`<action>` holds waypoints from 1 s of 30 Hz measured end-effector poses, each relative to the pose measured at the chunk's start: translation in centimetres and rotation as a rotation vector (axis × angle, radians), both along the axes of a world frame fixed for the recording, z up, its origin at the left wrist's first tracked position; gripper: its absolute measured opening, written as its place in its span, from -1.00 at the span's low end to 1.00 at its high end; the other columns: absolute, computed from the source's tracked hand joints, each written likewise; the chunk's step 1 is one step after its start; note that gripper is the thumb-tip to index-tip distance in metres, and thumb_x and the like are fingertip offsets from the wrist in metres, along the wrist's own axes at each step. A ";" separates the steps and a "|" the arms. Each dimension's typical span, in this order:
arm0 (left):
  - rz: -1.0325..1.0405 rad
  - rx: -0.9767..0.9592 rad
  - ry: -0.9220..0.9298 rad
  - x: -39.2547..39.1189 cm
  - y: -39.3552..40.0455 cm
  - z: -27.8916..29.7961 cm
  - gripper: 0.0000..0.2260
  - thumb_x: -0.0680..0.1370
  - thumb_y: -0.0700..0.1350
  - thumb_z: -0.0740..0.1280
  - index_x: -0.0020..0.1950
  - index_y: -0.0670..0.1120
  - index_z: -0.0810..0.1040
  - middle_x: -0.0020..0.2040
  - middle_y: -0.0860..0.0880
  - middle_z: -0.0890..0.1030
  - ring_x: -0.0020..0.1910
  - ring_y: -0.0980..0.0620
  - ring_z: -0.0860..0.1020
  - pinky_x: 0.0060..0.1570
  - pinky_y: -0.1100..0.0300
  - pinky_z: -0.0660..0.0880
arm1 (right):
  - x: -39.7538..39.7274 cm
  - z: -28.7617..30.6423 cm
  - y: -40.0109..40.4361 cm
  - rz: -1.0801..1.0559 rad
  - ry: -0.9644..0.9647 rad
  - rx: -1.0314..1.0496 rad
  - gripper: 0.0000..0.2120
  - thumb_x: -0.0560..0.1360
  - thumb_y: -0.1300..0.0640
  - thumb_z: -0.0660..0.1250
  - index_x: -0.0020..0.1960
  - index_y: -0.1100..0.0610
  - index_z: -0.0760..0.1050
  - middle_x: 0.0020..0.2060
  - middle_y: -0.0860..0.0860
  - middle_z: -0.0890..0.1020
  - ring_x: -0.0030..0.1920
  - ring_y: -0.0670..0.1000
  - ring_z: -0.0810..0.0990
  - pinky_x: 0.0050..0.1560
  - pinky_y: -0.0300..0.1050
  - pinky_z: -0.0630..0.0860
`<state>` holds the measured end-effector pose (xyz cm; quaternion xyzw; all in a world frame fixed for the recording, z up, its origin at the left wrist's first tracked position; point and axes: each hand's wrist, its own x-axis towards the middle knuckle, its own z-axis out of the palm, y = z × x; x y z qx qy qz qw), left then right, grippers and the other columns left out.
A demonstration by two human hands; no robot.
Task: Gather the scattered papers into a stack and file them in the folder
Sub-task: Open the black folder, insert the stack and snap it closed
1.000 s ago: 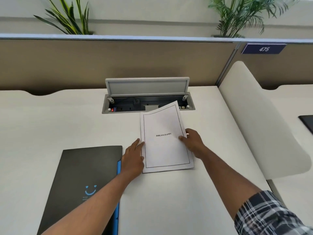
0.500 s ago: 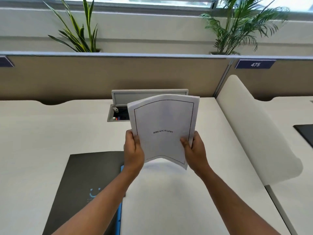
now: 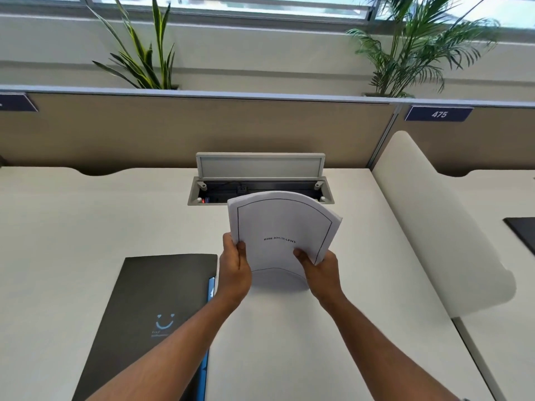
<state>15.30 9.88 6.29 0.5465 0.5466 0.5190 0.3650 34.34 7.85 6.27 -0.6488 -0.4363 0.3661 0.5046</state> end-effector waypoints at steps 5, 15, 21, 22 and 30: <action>0.011 -0.073 0.046 -0.3 0.6 -0.6 -0.92 0.68 -0.22 0.09 0.11 -0.12 0.35 -0.08 0.08 0.59 -0.18 0.25 0.56 -0.27 0.38 0.48 | 0.2 -0.8 0.6 0.016 -0.055 -0.017 -0.93 0.55 0.15 0.49 -0.09 0.13 0.65 -0.17 0.06 0.73 -0.11 0.13 0.69 -0.06 0.10 0.63; 0.037 -0.171 0.140 -3.3 0.9 2.0 -0.91 0.67 -0.21 0.14 0.02 -0.19 0.38 -0.11 -0.15 0.59 -0.17 -0.09 0.51 -0.16 0.03 0.47 | 1.3 1.5 0.6 0.224 -0.069 -0.037 -0.80 0.48 0.13 0.56 0.09 0.11 0.67 -0.03 -0.04 0.75 -0.03 -0.06 0.73 0.02 -0.02 0.68; 0.091 -0.241 0.219 -7.2 -2.9 1.3 -0.84 0.67 -0.12 0.16 0.15 -0.08 0.51 -0.01 0.01 0.59 -0.04 0.01 0.54 -0.02 0.08 0.46 | -0.4 1.3 -1.0 0.291 0.000 -0.144 -0.77 0.49 0.17 0.55 0.13 0.15 0.67 -0.01 0.06 0.76 0.01 0.15 0.74 0.08 0.14 0.68; 0.134 -0.233 0.275 -8.2 -3.8 0.7 -0.82 0.67 -0.13 0.15 0.17 -0.09 0.52 0.03 0.00 0.58 0.01 0.01 0.53 0.03 0.09 0.45 | -0.5 1.1 -1.3 0.283 0.019 -0.162 -0.77 0.48 0.18 0.55 0.13 0.15 0.67 -0.01 0.07 0.76 0.01 0.17 0.74 0.08 0.14 0.68; -0.087 -0.338 0.485 -12.2 -11.7 -4.7 -0.80 0.59 -0.20 0.30 0.16 0.02 0.58 0.02 0.06 0.62 0.01 0.08 0.59 -0.06 0.23 0.50 | -1.4 0.1 -4.1 0.291 0.215 -0.265 -0.76 0.43 0.24 0.59 0.07 0.18 0.68 -0.06 0.07 0.79 -0.02 0.19 0.76 -0.02 0.05 0.70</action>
